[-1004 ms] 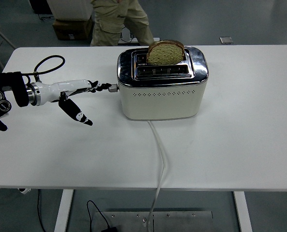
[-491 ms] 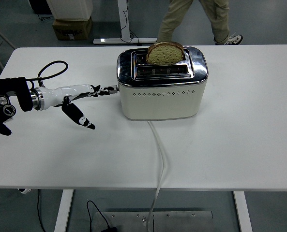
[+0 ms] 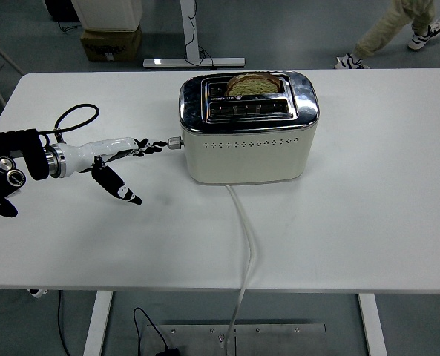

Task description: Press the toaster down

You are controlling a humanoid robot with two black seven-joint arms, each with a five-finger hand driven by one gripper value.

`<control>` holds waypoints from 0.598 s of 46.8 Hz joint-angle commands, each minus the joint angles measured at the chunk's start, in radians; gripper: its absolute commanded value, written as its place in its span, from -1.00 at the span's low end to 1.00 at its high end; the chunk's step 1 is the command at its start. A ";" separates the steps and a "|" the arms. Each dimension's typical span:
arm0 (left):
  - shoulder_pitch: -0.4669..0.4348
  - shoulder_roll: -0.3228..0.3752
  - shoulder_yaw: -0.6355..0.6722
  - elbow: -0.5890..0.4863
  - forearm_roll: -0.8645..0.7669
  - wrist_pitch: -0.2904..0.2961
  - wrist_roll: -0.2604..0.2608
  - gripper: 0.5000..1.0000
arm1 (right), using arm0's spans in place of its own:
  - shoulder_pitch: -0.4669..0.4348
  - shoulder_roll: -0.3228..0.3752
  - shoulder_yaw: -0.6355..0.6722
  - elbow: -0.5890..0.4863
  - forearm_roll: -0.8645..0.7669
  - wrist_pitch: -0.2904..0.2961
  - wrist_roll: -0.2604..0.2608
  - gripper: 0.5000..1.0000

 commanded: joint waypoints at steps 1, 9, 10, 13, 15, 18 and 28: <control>0.002 -0.008 0.001 0.006 -0.002 0.004 0.001 1.00 | -0.002 0.000 0.000 0.000 -0.001 0.000 0.000 0.99; 0.014 -0.030 0.001 0.042 0.000 0.004 -0.001 1.00 | -0.002 0.000 0.000 0.000 0.001 0.000 0.000 0.99; 0.014 -0.031 -0.001 0.045 -0.002 0.004 -0.001 1.00 | -0.002 0.000 0.000 0.000 0.001 0.000 0.000 0.99; 0.017 -0.045 0.001 0.054 -0.002 0.006 -0.001 1.00 | -0.002 0.000 0.000 -0.002 0.001 0.000 0.000 0.99; 0.020 -0.051 0.001 0.065 -0.002 0.006 -0.001 1.00 | -0.002 0.000 0.000 -0.002 0.001 0.000 0.000 0.99; 0.040 -0.060 0.001 0.089 -0.002 0.007 -0.001 1.00 | -0.002 0.000 0.000 -0.002 0.001 0.000 0.000 0.99; 0.053 -0.054 -0.007 0.099 -0.038 0.030 -0.001 1.00 | -0.002 0.000 0.000 0.000 0.001 0.000 0.000 0.99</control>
